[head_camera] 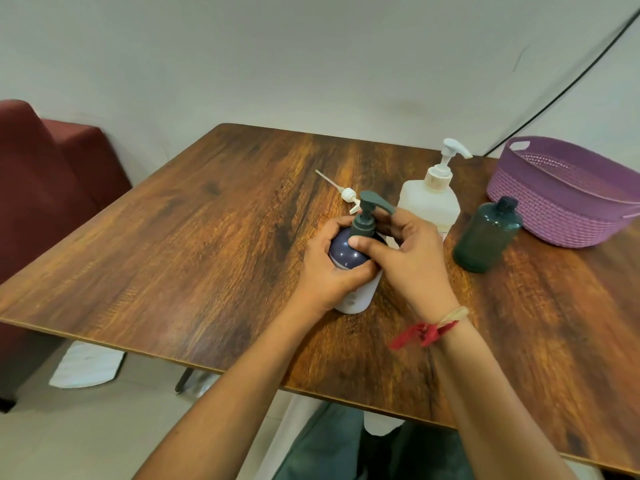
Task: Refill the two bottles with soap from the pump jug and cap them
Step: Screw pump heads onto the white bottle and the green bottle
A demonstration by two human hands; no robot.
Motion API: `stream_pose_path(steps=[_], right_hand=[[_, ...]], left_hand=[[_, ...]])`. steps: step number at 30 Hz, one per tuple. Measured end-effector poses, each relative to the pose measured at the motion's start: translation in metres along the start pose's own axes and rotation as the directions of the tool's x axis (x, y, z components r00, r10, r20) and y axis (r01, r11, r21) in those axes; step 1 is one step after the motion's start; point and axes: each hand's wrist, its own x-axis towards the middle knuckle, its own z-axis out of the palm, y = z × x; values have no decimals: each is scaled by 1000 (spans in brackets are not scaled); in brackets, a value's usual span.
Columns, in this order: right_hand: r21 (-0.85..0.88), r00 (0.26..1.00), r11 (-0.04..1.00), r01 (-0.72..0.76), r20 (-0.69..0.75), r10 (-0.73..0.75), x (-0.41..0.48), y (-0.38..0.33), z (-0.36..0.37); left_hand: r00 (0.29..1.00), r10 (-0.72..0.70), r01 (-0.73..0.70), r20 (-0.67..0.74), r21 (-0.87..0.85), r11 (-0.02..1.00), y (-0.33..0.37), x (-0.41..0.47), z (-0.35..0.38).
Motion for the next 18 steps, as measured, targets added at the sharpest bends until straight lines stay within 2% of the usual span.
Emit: stream_pose_path(steps=[2, 4, 6, 8, 10, 12, 15, 18], right_hand=[[-17, 1000, 1000, 2, -16, -3, 1, -1, -2], [-36, 999, 999, 29, 42, -27, 3, -3, -6], [-21, 975, 999, 31, 220, -26, 9, -5, -10], [25, 919, 1000, -2, 395, -8, 17, -6, -16], [30, 894, 1000, 7, 447, -19, 24, -5, -19], [36, 917, 999, 38, 395, -50, 23, -2, -16], [-26, 986, 998, 65, 154, -60, 8, 0, -2], [-138, 993, 988, 75, -81, -87, -5, -2, 18]], left_hand=[[1000, -8, 8, 11, -12, 1000, -2, 1, -1], [1000, -22, 22, 9, -11, 1000, -2, 0, -1], [999, -49, 49, 11, -13, 999, -2, 0, -2], [998, -60, 60, 22, -18, 998, -1, -1, -2], [998, -51, 51, 25, -9, 999, 0, -1, -3], [999, -38, 38, 24, -28, 999, 1, -1, -2], [1000, -25, 25, 11, -60, 998, 2, -4, 1], [1000, -1, 1, -2, -41, 999, 2, -4, 2]])
